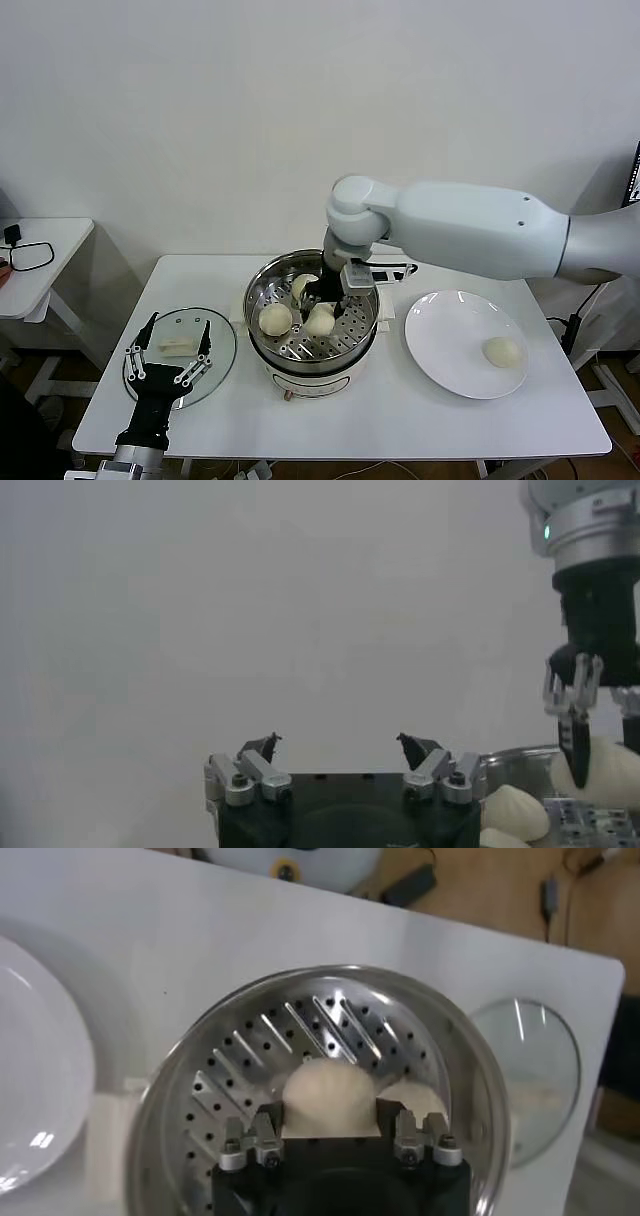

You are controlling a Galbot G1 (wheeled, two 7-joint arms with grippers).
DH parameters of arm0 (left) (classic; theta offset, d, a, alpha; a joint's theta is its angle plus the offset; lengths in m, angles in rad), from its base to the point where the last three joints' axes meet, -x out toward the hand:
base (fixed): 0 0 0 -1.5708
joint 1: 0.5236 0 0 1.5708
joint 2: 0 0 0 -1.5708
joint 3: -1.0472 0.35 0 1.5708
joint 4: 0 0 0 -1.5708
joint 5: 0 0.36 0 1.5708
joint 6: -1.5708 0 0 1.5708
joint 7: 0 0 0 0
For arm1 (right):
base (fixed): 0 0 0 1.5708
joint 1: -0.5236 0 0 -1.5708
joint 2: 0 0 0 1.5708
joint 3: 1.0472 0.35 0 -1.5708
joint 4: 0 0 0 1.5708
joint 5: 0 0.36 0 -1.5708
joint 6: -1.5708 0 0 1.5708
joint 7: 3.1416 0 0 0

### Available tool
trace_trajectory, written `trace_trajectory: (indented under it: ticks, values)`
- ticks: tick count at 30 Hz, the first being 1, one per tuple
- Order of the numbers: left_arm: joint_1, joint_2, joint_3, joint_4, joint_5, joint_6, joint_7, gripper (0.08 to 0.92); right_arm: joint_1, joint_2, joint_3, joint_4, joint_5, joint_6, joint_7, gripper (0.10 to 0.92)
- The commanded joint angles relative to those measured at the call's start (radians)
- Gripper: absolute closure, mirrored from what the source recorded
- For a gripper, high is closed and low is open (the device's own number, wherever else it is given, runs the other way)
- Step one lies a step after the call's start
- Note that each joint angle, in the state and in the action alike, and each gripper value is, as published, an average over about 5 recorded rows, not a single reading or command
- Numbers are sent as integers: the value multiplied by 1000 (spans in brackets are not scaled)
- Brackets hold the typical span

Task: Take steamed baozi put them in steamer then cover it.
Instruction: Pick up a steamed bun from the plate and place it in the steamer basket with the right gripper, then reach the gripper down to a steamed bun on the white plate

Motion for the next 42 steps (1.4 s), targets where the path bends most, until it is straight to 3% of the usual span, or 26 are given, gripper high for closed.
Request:
trace_trajectory:
  ticks: [1, 12, 19, 24, 28, 35, 42]
  values:
    - [0, -1, 0, 4, -1, -4, 1, 177, -77, 30, 18, -1, -80, 80, -10, 389]
    - [-4, -1, -2, 8, -3, -7, -1, 177, -91, 32, 11, -6, -99, 67, -15, 379]
    - [-4, 0, -5, 12, -4, -10, -1, 177, -96, 25, 49, -5, -132, 52, -3, 227]
    - [-3, 0, -4, 10, -4, -11, -2, 177, -62, -22, 127, -14, -83, 27, -25, 204]
    - [-3, 3, -2, 9, -4, -10, -2, 177, -10, -102, 190, -55, 62, -106, -68, 203]
    - [-3, 5, 6, 6, -2, -9, -2, 177, 82, -311, 144, -209, 447, -513, -100, 203]
    - [-2, 12, 9, -5, -1, -9, -2, 177, 20, -494, 84, -385, 514, -656, -169, 203]
